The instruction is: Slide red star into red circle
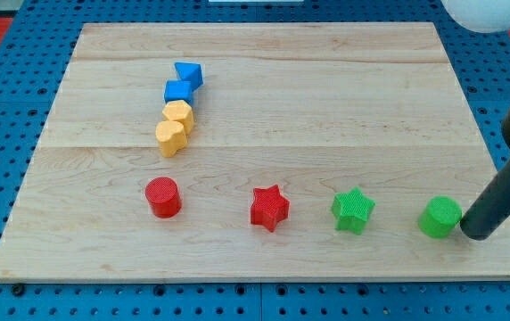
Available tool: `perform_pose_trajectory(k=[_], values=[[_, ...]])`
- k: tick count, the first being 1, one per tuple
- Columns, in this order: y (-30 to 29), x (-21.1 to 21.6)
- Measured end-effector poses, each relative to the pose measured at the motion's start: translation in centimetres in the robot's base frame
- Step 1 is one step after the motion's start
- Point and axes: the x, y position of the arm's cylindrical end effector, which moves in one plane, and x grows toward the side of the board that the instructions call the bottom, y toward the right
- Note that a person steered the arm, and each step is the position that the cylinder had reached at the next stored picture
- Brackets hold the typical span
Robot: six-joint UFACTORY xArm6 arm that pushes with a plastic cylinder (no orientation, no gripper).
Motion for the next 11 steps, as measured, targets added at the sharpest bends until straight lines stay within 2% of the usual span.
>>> perform_pose_trajectory(k=[3, 4, 5, 6, 8, 9, 10, 11], values=[[0.2, 0.2], [-3.3, 4.2], [-7.7, 4.9], [-15.0, 4.6], [-18.2, 2.0], [-19.1, -3.4], [-28.3, -4.0], [-25.1, -4.1]])
